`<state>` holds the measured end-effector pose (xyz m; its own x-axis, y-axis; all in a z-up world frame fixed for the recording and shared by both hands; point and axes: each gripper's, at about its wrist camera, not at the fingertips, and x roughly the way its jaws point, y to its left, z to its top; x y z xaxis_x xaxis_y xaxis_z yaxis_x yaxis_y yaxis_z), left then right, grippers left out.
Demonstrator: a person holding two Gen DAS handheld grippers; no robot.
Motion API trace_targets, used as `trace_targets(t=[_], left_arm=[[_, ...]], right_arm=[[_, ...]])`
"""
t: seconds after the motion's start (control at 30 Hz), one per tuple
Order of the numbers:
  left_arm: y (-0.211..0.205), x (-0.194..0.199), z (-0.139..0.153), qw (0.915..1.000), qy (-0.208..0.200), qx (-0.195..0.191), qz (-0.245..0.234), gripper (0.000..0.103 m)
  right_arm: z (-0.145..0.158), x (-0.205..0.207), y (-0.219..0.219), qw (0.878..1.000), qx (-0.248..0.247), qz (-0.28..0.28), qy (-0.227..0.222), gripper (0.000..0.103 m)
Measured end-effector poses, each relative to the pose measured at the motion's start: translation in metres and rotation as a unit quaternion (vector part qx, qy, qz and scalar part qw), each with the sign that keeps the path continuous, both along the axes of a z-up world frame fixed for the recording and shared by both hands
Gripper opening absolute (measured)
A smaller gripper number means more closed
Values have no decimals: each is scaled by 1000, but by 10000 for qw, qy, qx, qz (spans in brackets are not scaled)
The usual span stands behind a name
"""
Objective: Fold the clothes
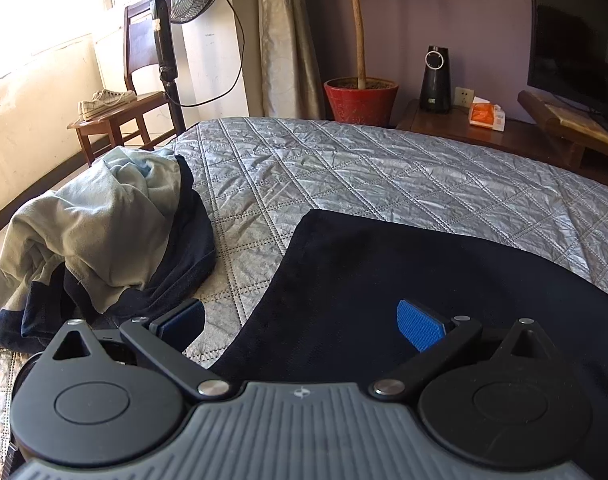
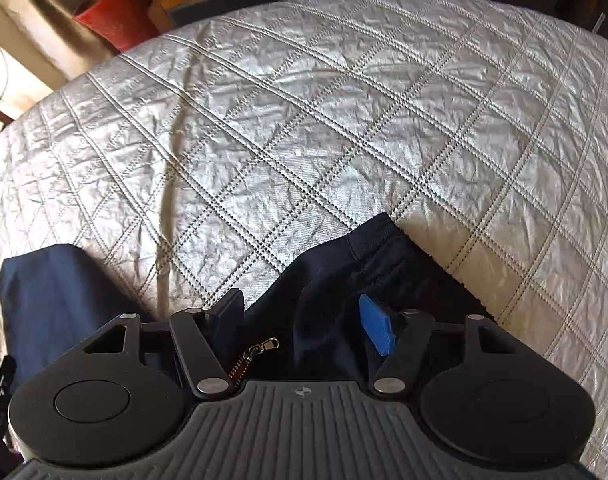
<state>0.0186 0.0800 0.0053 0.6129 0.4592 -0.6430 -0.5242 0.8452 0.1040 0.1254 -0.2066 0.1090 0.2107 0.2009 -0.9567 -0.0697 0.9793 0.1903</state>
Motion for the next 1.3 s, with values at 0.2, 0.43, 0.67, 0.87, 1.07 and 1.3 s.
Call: trace_targets(t=[0.2, 0.43, 0.67, 0.87, 1.07, 1.3], left_arm=[[0, 0, 0, 10000, 13, -14, -11, 102], [2, -1, 1, 10000, -16, -69, 14, 102], [1, -1, 1, 9999, -11, -115, 13, 102], [-9, 0, 0, 9999, 10, -60, -137, 102], [-20, 0, -4, 9989, 57, 58, -465, 102], [-26, -4, -4, 9965, 34, 44, -830, 102]], right_arm=[[-19, 1, 15, 9981, -526, 319, -33, 87], [-18, -15, 1, 9948, -626, 124, -794, 7], [53, -110, -64, 9254, 1327, -769, -3465, 6], [14, -208, -102, 9020, 1547, -1892, -3559, 7], [-51, -213, -143, 9109, 1623, -2839, -2518, 14], [-48, -205, -174, 8738, 2407, -3295, -2646, 50]])
